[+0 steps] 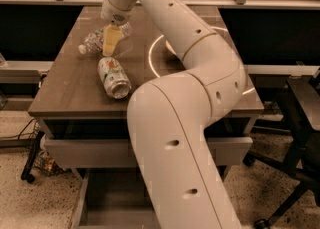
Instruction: Place water bottle into middle drawer
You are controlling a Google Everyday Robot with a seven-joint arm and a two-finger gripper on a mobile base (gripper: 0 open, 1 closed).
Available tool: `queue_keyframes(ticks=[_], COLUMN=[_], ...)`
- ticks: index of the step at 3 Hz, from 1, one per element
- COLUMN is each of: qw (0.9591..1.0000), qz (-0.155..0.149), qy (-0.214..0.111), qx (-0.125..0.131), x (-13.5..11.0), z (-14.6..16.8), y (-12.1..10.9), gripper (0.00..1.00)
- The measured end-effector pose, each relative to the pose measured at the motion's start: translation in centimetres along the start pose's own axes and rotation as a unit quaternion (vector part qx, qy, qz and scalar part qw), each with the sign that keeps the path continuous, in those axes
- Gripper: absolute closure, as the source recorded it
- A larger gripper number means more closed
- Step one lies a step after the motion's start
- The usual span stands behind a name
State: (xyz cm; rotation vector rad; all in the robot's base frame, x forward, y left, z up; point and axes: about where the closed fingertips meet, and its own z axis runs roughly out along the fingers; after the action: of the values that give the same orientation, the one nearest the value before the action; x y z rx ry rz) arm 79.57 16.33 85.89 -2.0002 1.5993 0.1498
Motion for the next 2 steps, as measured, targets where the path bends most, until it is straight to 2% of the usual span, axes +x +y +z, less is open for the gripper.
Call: queue_keyframes(ticks=[1, 2], qw=[0.9999, 0.9998], qz=[-0.005, -0.003], qy=[-0.006, -0.013], qx=[-0.011, -0.016], x=[-0.68, -0.94], z=[0.44, 0.62], y=[0.51, 0.86], gripper=[0.49, 0.72])
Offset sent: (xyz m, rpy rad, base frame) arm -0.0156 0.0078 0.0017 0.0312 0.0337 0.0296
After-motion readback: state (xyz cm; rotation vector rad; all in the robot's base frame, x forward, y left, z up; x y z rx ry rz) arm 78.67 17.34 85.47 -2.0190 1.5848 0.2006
